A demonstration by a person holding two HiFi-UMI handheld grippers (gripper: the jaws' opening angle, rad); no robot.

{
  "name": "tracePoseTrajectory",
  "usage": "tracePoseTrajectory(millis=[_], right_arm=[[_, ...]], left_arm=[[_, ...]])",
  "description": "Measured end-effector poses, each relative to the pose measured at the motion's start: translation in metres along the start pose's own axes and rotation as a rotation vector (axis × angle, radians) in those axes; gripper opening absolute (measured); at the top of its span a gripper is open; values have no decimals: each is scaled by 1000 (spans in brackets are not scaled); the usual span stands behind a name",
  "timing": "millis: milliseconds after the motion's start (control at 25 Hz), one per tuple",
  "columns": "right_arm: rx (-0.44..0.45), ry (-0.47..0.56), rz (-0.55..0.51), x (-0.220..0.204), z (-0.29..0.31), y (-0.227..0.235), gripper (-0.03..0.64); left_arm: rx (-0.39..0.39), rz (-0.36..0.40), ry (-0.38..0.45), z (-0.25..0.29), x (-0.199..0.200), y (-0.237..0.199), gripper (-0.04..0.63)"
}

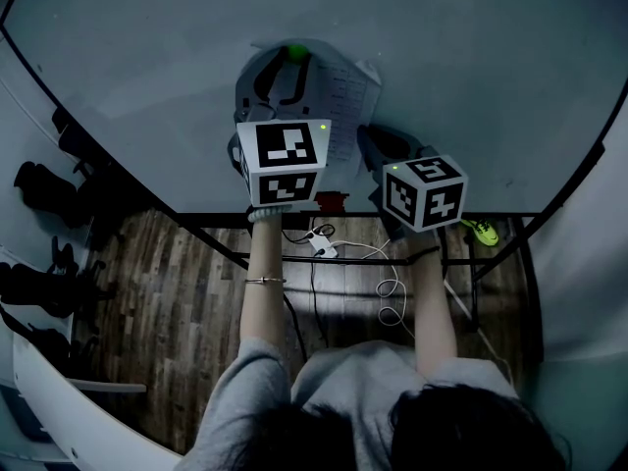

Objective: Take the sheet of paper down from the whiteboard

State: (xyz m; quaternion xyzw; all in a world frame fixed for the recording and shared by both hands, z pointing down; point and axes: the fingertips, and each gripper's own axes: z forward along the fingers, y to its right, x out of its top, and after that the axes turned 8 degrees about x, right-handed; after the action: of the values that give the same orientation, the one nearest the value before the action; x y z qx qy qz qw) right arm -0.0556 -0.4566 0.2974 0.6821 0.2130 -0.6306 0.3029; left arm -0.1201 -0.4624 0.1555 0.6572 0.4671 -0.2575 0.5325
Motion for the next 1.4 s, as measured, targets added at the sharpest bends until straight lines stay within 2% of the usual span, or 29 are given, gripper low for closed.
tracePoseTrajectory(millis=[640,1400], right_arm=[[20,-52,48,-16,5,-5,0],[37,-62,113,-30,8,-3,0]], left_arm=[[2,-33,-2,2,3,-2,127],[-2,-35,-10,2,2,3,127]])
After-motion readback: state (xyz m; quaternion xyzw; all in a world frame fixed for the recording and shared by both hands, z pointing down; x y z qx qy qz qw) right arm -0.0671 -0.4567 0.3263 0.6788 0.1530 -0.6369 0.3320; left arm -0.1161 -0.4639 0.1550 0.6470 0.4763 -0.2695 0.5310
